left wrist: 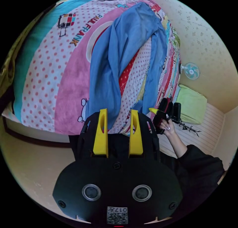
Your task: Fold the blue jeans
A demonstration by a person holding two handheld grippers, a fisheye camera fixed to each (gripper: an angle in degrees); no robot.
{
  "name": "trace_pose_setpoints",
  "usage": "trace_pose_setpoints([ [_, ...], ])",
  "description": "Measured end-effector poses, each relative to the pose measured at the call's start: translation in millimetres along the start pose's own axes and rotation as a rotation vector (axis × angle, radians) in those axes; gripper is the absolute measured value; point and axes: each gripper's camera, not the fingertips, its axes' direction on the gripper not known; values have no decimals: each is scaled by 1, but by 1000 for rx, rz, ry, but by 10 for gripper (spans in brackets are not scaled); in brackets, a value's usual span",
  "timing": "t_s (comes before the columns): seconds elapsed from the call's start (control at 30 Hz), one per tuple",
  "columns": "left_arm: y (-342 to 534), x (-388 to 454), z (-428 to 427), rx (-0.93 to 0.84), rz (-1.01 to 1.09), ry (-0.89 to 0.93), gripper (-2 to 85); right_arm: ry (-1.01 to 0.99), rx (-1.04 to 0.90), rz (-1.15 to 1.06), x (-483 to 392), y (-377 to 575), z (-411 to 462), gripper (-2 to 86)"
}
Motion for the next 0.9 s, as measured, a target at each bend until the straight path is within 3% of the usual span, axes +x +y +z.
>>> trace_pose_setpoints([
  [0.17,-14,12,8,-16,60,-172,128,18,-44,27,-5,-2,10,83],
  [0.3,-50,-20,14,-114,1,-199,63,57,-44,59,-8,-3,1,87],
  [0.37,-61,-40,-1,-146,-1,-109,23,82,-33,71,-14,-3,-7,90],
  [0.43,-66,-66,-34,-179,85,217,1,94,-17,75,-21,-2,-10,90],
  [0.53,-43,-120,-98,-44,131,601,-5,109,-1,66,-37,-2,-6,90],
  [0.6,-22,-164,-137,53,92,659,-7,131,-5,57,-47,-5,2,91],
  [0.77,25,-274,-204,179,-81,564,-7,130,-7,28,-69,-21,38,94],
  [0.9,47,-331,-245,230,-227,340,12,121,48,-22,-83,-38,58,101],
])
